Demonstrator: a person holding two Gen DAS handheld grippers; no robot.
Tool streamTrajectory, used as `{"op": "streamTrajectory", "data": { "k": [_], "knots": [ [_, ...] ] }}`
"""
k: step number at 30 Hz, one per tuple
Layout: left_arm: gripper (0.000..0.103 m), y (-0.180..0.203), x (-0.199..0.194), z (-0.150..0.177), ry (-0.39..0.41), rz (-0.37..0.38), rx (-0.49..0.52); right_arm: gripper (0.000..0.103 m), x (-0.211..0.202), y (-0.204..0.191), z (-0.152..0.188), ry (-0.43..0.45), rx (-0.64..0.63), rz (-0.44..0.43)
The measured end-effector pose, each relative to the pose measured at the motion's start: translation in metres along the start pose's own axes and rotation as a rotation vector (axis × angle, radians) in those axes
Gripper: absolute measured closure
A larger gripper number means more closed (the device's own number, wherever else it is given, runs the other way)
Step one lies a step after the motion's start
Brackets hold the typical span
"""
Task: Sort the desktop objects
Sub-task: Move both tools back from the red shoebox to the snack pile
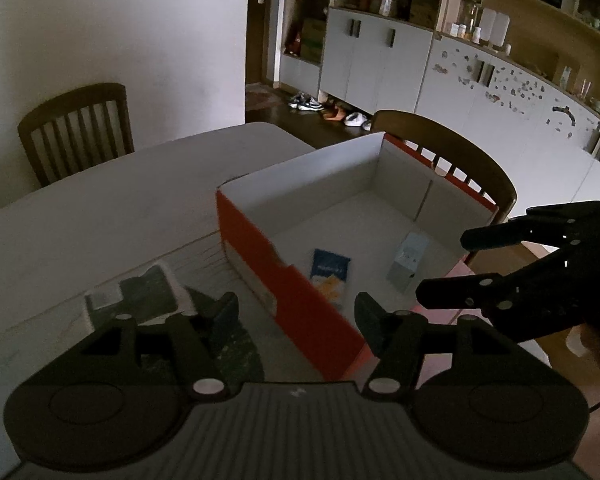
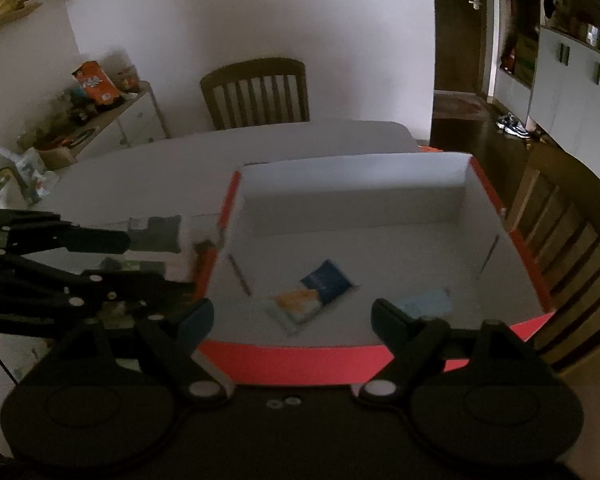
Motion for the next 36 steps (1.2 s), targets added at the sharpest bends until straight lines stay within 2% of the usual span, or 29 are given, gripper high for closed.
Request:
{"op": "streamTrajectory", "data": {
  "k": [17,23,31,36],
  "knots": [
    [0.040,-0.049,-0.047,0.068,0.033,-0.028,-0.046,0.016,-0.003,-0.086,0.019,0.022,-0.031,-0.018],
    [0.040,-0.063,-0.066,0.096,0.066,-0.062,-0.054,0.016,-0.001,-0.118,0.030,0.022,-0.052,-0.010],
    [0.040,-0.087,-0.080,0.130,0.075,-0.073,-0.108,0.016,0.006,-0.150,0.042,0.015,-0.064,-0.012],
    [0.030,-0.100,-0.083,0.148,0.066,-0.089,-0.142,0.016,0.010,-0.164,0.048,0.009,-0.063,-0.015]
  ]
}}
Point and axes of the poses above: each gripper's, at about its wrist camera, not at the fingertips, and x roughly the way its jaws point, y to its right, z to its underside, the point moved 3 cm from there along x, roughly the way its jaws point, and after that the axes turned 12 degrees about -y, right-handed, at the moved point
